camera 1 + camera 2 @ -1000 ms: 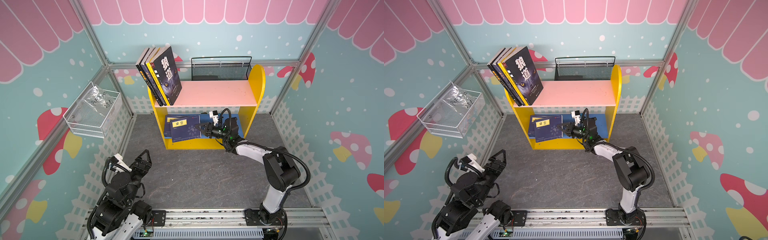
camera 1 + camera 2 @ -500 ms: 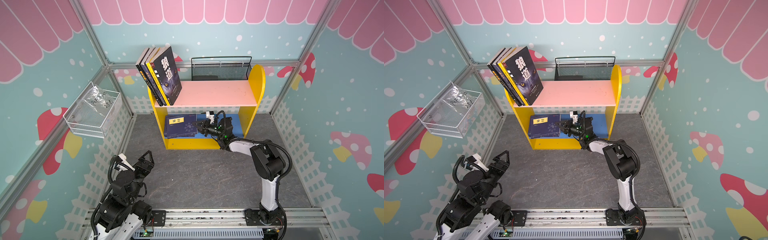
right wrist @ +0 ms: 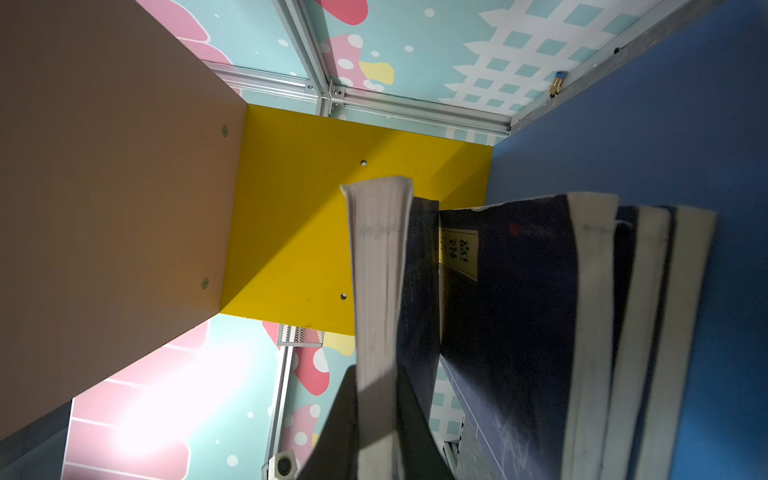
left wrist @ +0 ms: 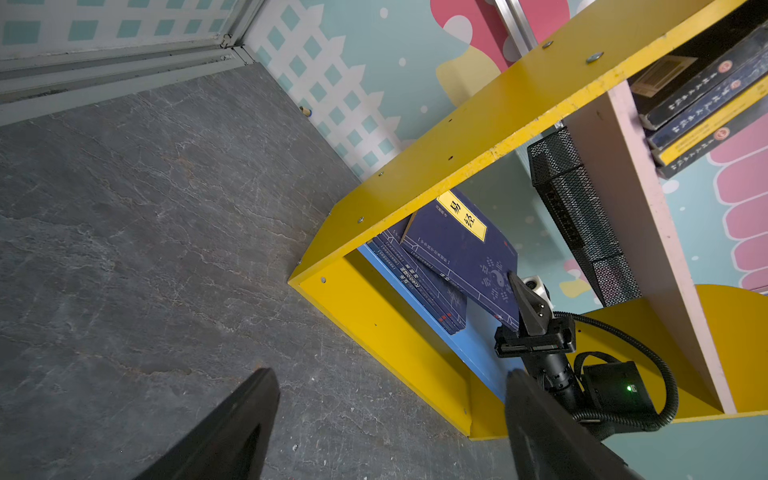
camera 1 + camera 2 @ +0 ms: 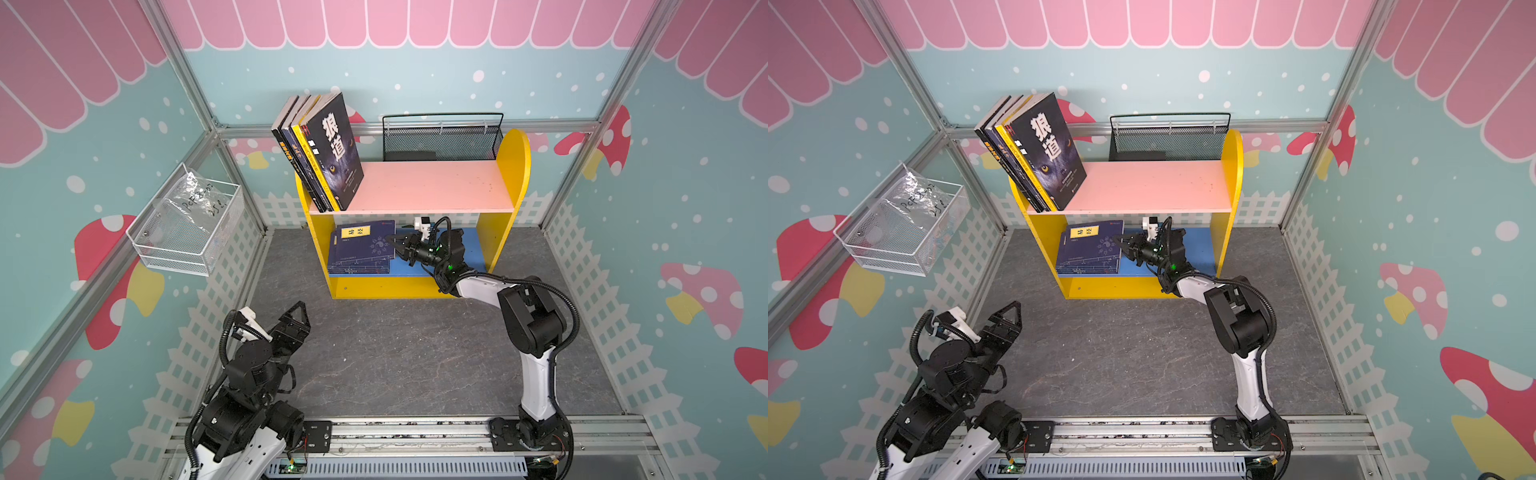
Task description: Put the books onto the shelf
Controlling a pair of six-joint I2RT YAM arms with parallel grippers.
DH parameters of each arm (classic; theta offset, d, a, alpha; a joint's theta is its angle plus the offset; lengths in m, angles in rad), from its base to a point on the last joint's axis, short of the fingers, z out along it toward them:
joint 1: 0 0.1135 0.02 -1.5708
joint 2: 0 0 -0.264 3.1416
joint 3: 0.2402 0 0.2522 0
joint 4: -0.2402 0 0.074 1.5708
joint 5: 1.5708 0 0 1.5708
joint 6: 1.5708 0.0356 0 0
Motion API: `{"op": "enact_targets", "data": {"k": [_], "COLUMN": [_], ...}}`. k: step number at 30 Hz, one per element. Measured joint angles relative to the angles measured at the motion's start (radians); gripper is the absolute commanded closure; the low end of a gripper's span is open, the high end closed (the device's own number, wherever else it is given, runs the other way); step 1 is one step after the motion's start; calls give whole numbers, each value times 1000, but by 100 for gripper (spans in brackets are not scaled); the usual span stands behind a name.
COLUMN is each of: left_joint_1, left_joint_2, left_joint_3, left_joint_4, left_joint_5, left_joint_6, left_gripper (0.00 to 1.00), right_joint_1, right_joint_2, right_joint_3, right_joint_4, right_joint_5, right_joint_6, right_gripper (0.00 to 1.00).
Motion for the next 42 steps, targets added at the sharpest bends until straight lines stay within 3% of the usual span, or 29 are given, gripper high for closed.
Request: {"op": "enact_targets", "data": {"k": [18, 42], "left_joint_1": [0, 0], "left_joint_2": [1, 0], "left_joint_3": [-6, -30], "left_joint_4": [6, 8], "left_joint_5": [3, 8], "left_joint_6": [-3, -22], "left_gripper": [13, 13], "right_joint_1": [51, 45], "right_joint_2": [3, 14], "right_joint_3": [91, 72], "right_joint_4": [-164, -211], "right_joint_5": [47, 50], "right_joint_6": [-78, -98], "right_gripper": [85, 85]}}
